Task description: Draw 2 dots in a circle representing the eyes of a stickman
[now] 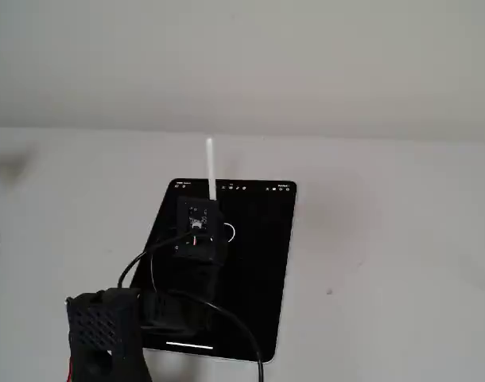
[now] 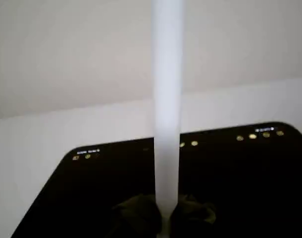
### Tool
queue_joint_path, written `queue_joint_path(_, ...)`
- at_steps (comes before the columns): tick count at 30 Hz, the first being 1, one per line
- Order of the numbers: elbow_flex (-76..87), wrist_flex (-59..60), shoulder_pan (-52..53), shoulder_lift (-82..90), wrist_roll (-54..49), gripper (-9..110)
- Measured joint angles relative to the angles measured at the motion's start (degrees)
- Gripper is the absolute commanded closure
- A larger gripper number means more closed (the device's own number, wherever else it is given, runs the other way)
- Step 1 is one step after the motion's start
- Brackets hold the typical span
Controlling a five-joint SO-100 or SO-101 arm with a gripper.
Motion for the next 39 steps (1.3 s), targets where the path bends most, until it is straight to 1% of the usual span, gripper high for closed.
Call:
queue_joint_path(22,-0.1,-1.5,0.0,-1.1,0.1,102)
queue_joint_path(31,-0.1,2.8,1.1,3.8,2.9,102)
queue_joint_path(35,-0.1,5.5,1.8,5.4,2.8,102)
queue_joint_path(39,0.5,5.4,2.2,5.4,1.9,102)
